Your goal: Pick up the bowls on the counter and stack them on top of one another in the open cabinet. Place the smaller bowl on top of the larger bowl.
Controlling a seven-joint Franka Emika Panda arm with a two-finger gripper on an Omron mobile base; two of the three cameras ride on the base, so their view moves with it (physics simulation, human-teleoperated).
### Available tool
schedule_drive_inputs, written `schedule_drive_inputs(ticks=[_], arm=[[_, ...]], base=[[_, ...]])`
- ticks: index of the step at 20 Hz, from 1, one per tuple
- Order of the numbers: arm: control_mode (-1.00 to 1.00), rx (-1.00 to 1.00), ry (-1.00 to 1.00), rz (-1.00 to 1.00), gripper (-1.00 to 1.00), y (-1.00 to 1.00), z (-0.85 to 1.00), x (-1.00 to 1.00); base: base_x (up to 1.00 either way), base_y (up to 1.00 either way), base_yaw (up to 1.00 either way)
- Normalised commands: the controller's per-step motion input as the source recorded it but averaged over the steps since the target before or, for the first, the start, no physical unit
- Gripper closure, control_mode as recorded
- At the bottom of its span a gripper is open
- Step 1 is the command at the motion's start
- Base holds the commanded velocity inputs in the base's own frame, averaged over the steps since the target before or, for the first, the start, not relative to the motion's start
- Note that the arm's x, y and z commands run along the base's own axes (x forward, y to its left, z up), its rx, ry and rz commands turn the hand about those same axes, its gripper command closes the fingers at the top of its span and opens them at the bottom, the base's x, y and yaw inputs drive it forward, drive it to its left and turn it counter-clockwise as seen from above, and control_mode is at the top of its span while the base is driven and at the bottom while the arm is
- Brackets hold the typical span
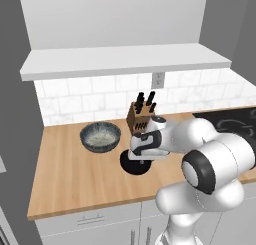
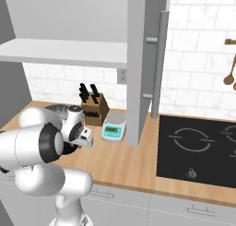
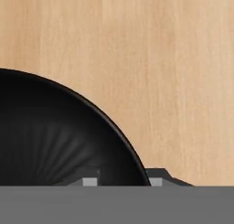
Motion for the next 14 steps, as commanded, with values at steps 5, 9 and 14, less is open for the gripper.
schedule_drive_inputs(ticks=[5,9,14], arm=[[-1.0,0.03,-0.14,-0.03,1.0,0.04,0.2,-0.04],[-1.0,0.01,-0.24,-0.09,1.0,0.41,0.97,-0.08],[-1.0,0.0,-0.16,-0.16,1.0,0.67,1.0,0.02]], base=[[0.0,0.0,0.0],[0.0,0.0,0.0],[0.0,0.0,0.0]])
